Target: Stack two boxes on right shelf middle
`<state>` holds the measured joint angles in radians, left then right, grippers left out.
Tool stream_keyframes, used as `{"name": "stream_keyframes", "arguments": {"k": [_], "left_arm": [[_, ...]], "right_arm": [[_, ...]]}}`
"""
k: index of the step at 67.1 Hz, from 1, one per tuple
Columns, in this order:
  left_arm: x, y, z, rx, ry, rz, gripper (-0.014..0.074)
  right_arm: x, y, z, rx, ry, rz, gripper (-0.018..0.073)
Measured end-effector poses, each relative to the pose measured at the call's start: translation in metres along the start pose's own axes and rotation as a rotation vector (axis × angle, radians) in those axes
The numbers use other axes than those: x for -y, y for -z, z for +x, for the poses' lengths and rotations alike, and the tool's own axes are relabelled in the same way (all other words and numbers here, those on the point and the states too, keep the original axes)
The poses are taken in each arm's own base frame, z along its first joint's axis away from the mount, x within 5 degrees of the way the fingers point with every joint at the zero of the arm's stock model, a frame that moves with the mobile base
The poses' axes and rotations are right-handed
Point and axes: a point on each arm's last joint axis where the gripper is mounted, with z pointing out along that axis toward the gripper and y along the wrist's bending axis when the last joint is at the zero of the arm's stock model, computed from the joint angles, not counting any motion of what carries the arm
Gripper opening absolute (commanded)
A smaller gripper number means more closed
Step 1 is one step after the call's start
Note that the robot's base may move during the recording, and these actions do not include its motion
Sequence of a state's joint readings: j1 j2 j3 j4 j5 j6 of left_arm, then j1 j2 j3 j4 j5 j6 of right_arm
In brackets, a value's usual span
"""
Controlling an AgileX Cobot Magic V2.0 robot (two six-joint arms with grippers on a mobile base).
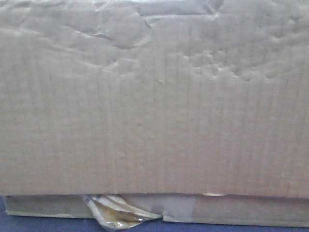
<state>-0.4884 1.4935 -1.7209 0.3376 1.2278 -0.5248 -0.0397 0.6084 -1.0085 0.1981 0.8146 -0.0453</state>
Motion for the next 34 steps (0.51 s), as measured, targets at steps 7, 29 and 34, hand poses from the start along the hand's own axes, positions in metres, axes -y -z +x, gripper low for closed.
{"name": "stream_keyframes", "arguments": {"k": [7,29,34], "left_arm": [[0.001,0.0,0.001,-0.007,0.005,0.012,0.0298],[0.001,0.0,0.001,-0.008,0.006,0.014,0.0298],[0.001,0.0,0.001,-0.008,0.006,0.014,0.0298]], "right_arm": [[0.001,-0.028,-0.021,-0.145,-0.014,-0.002,-0.0149],[0.009,-0.092,-0.063,-0.393,-0.153,0.149,-0.0149],[0.002,-0.101,-0.063,-0.432,-0.143,0.17,-0.0149]]}}
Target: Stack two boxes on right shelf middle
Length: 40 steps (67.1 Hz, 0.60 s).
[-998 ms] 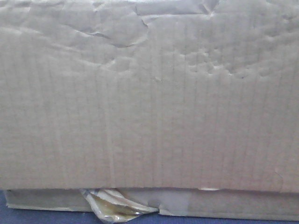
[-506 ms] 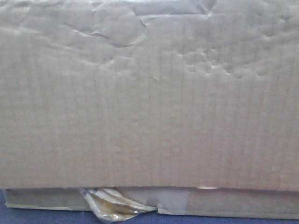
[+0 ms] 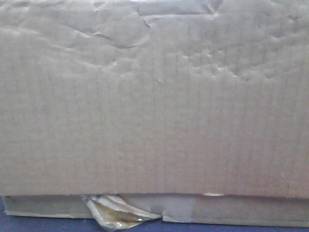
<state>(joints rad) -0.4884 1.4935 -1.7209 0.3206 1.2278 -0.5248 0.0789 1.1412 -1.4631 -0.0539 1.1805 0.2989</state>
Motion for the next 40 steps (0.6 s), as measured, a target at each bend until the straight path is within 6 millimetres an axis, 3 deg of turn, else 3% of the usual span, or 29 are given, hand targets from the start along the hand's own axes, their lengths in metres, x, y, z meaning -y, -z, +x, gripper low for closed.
{"name": "stream_keyframes", "arguments": {"k": [18,33,40], "left_arm": [[0.0,0.0,0.0,0.0,0.0,0.001,0.0298],[0.0,0.0,0.0,-0.001,-0.019,0.002,0.0298],[0.0,0.0,0.0,-0.001,-0.023,0.002,0.0298]], "right_arm": [[-0.049,-0.035,0.007,-0.14,0.067,-0.03,-0.0149],[-0.069,-0.063,0.005,-0.203,0.105,-0.028,-0.0149],[-0.073,-0.071,0.003,-0.212,0.106,-0.022,0.0008]]}}
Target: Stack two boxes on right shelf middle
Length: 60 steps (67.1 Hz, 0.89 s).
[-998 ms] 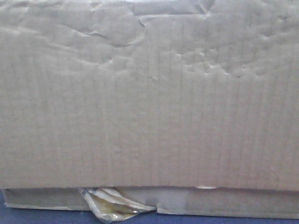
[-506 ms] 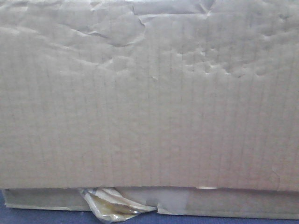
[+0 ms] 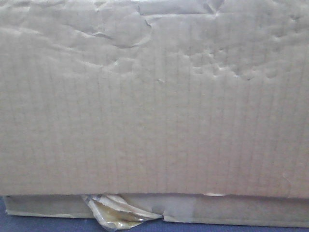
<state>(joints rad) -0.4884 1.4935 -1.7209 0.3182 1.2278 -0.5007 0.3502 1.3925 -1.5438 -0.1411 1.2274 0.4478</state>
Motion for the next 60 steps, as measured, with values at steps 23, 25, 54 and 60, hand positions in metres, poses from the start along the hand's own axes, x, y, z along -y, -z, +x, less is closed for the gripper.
{"name": "stream_keyframes", "arguments": {"k": [23,25,54,60], "left_arm": [[0.0,-0.006,0.004,-0.023,-0.008,-0.005,0.0298],[0.0,-0.008,0.006,-0.031,-0.012,-0.009,0.0298],[0.002,-0.029,0.025,-0.127,-0.033,-0.027,0.0298],[0.002,-0.032,0.028,-0.143,-0.033,-0.026,0.0298]], "right_arm": [[-0.004,-0.021,-0.003,-0.052,-0.003,0.014,0.0316],[-0.004,-0.024,-0.003,-0.063,-0.007,0.012,0.0316],[-0.003,-0.052,0.001,-0.149,-0.007,0.035,0.0253],[-0.002,-0.058,0.006,-0.182,-0.013,0.029,0.0246]]}}
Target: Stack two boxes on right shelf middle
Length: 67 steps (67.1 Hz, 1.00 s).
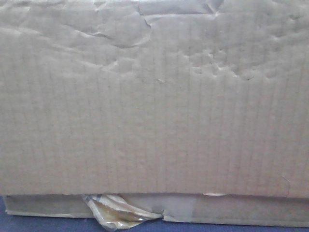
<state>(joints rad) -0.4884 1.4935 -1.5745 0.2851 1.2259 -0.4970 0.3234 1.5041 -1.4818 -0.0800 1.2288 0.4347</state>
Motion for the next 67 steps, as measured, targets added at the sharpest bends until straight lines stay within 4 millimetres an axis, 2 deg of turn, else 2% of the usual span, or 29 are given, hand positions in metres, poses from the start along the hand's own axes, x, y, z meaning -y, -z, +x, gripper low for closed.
{"name": "stream_keyframes", "arguments": {"k": [18,32,67], "left_arm": [[0.003,-0.007,0.001,-0.024,-0.001,0.003,0.0298],[0.009,-0.021,0.002,-0.07,-0.002,0.009,0.0298],[0.014,-0.029,0.005,-0.109,0.007,0.031,0.0298]], "right_arm": [[0.0,-0.014,0.009,-0.062,0.004,-0.002,0.0246],[0.0,-0.014,0.009,-0.063,0.006,-0.002,0.0246],[0.0,-0.014,0.009,-0.064,0.01,-0.002,0.0246]]}}
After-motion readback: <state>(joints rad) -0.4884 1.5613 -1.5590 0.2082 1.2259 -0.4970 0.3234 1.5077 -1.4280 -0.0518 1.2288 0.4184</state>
